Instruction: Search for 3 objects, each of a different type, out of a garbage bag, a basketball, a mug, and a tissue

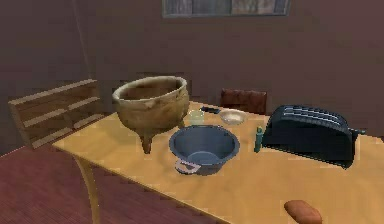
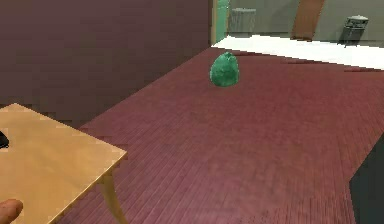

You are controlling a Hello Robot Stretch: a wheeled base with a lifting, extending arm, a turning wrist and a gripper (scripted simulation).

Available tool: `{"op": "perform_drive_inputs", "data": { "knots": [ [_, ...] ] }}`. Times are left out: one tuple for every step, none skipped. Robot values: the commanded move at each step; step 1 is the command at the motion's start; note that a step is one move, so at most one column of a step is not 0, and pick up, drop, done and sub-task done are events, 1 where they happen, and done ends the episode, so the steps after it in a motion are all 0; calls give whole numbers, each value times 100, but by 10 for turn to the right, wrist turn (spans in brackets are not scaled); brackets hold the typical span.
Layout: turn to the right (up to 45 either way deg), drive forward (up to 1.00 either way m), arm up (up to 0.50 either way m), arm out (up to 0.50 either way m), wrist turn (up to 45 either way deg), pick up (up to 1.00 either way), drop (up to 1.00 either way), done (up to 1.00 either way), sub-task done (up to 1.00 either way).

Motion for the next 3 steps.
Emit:
{"op": "perform_drive_inputs", "data": {
  "knots": [
    [0, 0, 0, 0, 0, 0, 0, 0, 100],
    [450, 0, 0, 0, 0, 0, 0, 0, 0],
    [450, 0, 0, 0, 0, 0, 0, 0, 0]
  ]
}}
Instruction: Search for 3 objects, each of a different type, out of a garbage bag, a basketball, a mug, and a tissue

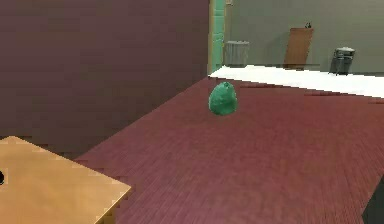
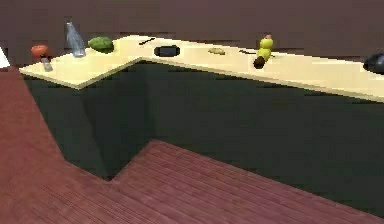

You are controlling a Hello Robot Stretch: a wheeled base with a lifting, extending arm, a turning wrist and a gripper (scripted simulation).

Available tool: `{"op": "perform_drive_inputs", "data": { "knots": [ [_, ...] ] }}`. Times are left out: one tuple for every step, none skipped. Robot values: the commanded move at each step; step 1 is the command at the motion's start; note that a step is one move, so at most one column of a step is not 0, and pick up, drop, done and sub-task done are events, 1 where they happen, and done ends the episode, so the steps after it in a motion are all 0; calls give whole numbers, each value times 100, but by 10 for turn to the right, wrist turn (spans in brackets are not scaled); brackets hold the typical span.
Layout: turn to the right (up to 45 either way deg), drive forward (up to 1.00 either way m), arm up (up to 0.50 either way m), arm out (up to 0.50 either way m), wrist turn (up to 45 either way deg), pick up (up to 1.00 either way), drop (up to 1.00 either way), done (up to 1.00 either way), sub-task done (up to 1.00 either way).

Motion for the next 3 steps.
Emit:
{"op": "perform_drive_inputs", "data": {
  "knots": [
    [300, 0, 0, 0, 0, 0, 0, 0, 0],
    [0, 100, 0, 0, 0, 0, 0, 0, 0],
    [0, 95, 0, 0, 0, 0, 0, 0, 0]
  ]
}}
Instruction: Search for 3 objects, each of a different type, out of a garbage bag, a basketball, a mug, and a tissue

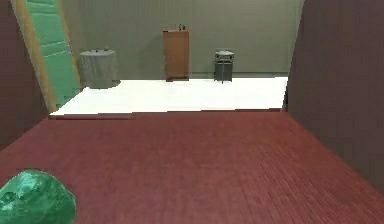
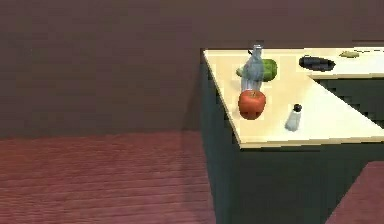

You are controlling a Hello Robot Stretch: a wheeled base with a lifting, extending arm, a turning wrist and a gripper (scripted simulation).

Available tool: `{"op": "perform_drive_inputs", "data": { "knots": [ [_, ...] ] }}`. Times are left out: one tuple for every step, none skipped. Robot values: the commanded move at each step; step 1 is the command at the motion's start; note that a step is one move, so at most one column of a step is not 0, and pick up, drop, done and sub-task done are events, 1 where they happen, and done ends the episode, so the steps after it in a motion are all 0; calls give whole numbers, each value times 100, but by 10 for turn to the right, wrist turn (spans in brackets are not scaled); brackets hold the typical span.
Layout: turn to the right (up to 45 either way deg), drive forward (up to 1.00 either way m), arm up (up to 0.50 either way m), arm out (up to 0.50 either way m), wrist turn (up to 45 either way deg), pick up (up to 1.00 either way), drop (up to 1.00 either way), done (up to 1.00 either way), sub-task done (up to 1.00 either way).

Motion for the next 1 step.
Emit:
{"op": "perform_drive_inputs", "data": {
  "knots": [
    [120, 0, 0, 0, 0, 0, 0, 0, 0]
  ]
}}
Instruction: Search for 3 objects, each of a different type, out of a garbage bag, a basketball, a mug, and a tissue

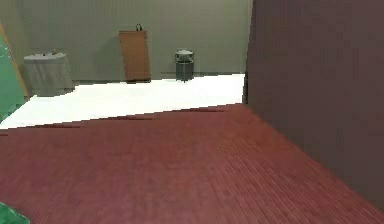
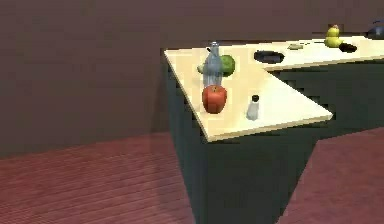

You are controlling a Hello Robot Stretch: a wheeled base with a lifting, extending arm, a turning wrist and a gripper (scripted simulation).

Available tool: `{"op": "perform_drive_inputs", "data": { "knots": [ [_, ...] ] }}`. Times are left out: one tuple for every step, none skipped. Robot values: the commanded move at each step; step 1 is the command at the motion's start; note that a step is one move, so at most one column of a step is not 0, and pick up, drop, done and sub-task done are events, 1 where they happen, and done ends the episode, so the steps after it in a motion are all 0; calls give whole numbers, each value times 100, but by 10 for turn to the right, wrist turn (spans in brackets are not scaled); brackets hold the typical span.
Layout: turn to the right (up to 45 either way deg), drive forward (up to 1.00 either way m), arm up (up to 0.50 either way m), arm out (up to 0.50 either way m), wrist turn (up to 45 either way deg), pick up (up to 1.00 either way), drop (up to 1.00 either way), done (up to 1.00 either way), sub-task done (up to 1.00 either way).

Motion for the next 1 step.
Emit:
{"op": "perform_drive_inputs", "data": {
  "knots": [
    [0, 100, 0, 0, 0, 0, 0, 0, 0]
  ]
}}
